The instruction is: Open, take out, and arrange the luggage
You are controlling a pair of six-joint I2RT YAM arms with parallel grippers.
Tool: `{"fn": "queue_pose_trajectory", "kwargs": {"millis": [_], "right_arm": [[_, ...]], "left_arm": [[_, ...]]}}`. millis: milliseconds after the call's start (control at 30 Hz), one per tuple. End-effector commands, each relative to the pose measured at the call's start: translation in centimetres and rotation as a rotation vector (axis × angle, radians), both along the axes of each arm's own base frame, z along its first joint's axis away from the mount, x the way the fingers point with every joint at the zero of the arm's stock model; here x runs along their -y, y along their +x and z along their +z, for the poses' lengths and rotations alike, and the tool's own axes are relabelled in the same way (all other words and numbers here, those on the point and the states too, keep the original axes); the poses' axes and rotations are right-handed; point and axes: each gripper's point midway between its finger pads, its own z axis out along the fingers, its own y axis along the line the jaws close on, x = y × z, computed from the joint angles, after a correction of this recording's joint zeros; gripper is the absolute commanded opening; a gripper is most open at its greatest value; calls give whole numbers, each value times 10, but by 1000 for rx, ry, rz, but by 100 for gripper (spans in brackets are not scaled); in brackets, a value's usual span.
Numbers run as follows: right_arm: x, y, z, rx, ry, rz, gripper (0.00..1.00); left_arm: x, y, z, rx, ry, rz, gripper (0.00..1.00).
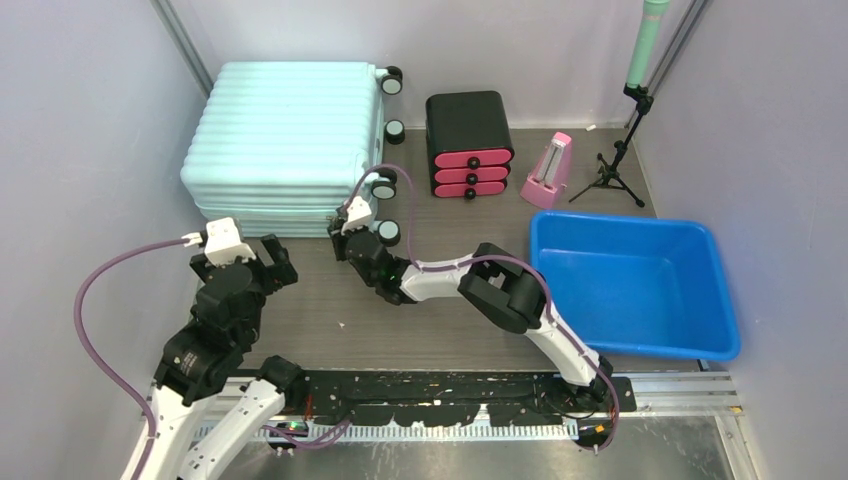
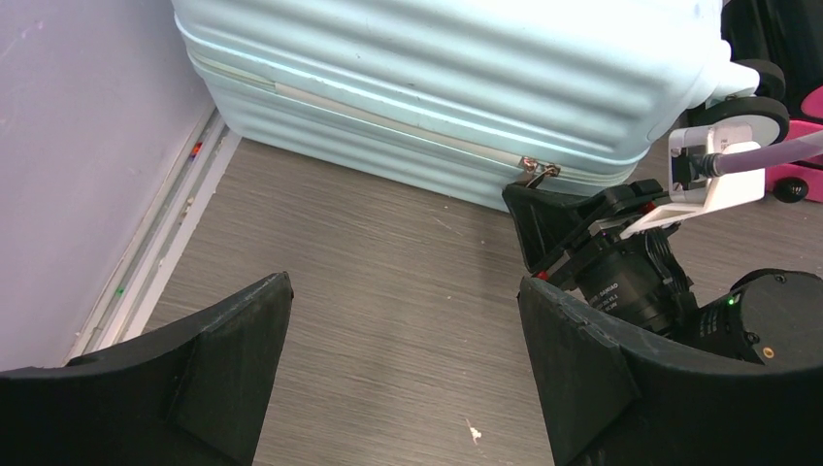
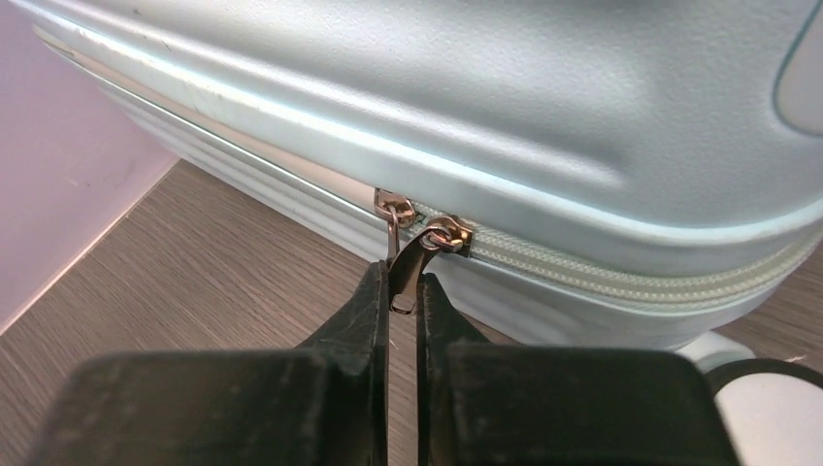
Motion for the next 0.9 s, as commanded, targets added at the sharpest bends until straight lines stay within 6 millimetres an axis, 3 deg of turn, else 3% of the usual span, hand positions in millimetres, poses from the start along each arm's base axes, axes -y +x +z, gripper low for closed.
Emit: {"fn": "queue_pose_trajectory", "kwargs": {"millis": [0,233,300,633,867], "right_arm": [[9,12,37,69,103,-80,1],[33,-5,26,72,92,-57,0],[39,-7,31,81,108,-59,0],[62,-21,28,99,105,-52,0],[69,-34,27,102,105,5,0]], "left_arm": [[5,7,3,11,6,-12,90],[13,15,-4,-11,-5,-30,89],[19,17,-7,-22,-25,-42,89],[48,27,-22,-49,-247,-54,82],[69,53,-51,-152,-224,-77,79]]}}
